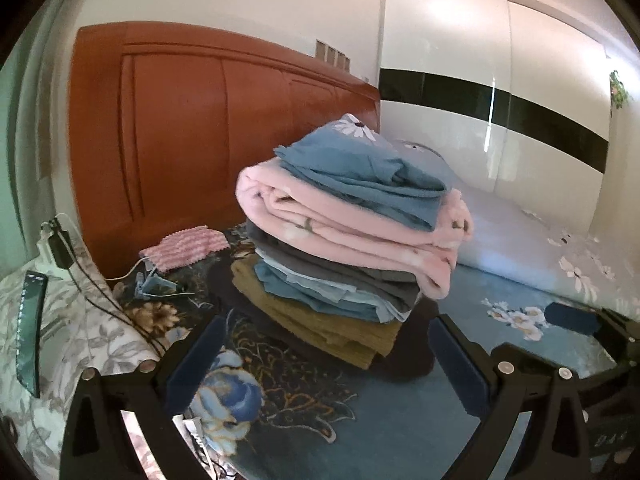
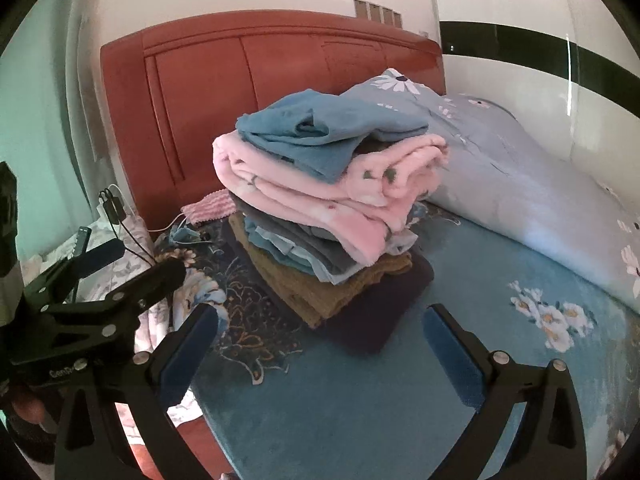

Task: Fold clothes

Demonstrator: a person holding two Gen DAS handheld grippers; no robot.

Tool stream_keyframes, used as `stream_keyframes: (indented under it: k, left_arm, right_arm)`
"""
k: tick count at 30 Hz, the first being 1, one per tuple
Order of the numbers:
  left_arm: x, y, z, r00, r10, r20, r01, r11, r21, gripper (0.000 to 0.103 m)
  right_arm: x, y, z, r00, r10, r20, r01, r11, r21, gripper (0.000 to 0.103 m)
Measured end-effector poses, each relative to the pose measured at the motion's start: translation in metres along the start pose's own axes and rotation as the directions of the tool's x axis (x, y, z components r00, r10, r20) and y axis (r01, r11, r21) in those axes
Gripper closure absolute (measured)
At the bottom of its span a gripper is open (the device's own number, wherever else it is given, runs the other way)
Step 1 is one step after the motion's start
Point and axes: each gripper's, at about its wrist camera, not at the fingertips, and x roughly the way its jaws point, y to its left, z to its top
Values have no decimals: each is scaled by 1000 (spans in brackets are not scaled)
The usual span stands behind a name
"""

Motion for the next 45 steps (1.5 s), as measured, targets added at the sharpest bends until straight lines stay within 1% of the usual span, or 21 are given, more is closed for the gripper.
stream_keyframes:
  k: [4, 11, 23, 36, 45]
  left_arm:
    - [-13, 3, 0, 1000, 25, 19, -24, 999, -25, 0]
    - [-22, 0, -1, 997, 70, 26, -70, 997, -12, 0]
    - [-30, -2, 1, 996, 84, 29, -83, 996, -17, 0]
    - [-27, -6, -1, 996, 92, 12, -92, 996, -15, 0]
    - [-23, -7, -4, 995, 99, 12, -99, 995, -31, 0]
  right_arm:
    - [-9, 10, -3, 1000, -8, 11, 8, 1000, -14, 0]
    - [-23, 17, -5, 998, -34, 48, 34, 999, -5, 0]
    - [-39, 22, -4, 995, -63, 77, 63, 998, -3, 0]
    - [-35, 17, -9, 997, -52, 55, 50, 998, 22, 0]
    - [-32, 13, -12, 998, -55, 44, 54, 998, 35, 0]
